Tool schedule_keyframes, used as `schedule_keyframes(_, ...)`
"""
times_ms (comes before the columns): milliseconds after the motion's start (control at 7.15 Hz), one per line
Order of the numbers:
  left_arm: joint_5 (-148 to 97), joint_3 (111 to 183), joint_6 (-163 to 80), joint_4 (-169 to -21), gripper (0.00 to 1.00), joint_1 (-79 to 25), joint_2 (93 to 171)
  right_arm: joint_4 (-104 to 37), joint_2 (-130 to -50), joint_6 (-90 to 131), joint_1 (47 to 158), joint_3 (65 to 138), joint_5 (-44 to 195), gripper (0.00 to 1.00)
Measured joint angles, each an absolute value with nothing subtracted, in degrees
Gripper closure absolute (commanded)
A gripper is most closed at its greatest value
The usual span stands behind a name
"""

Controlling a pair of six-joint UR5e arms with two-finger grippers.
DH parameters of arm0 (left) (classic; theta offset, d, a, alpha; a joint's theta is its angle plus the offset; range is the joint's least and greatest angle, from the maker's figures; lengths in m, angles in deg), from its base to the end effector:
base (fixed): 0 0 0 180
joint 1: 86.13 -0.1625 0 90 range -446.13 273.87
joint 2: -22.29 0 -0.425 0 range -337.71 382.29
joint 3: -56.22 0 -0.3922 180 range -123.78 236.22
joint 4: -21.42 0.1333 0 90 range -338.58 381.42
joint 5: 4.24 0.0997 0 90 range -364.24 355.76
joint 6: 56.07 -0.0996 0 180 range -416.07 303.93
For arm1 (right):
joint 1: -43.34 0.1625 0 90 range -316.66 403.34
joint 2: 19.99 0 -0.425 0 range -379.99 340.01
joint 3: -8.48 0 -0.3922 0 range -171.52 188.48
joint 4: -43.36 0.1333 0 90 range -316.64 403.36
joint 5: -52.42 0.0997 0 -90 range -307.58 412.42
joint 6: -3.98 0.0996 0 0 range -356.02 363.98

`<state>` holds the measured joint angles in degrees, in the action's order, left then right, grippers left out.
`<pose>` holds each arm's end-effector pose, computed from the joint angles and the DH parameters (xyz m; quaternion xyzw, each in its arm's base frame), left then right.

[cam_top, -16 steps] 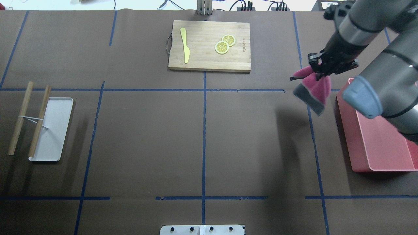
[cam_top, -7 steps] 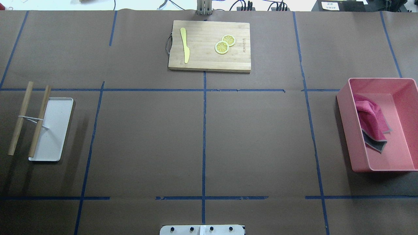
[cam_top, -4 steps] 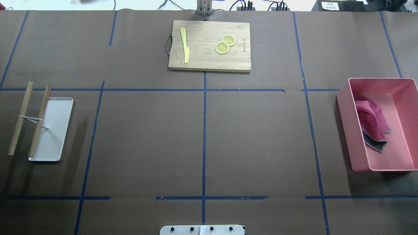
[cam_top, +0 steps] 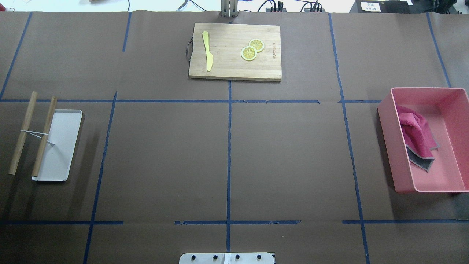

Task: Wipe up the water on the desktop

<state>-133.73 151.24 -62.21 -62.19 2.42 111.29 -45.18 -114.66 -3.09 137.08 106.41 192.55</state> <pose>-0.0578 -0.4819 0.6409 -0.0056 0.3383 0.0553 0.9394 0.0868 -0.4569 0.6192 0.0770 -0.4179 -0.0437 0.9042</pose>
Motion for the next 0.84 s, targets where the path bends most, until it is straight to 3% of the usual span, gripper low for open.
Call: schedule_keyframes(839, -138.9, 143.9, -59.3, -68.9, 0.0, 3.7, 111.9, -44.7, -115.7, -1.7, 137.9, 105.4, 191.8, 0.0)
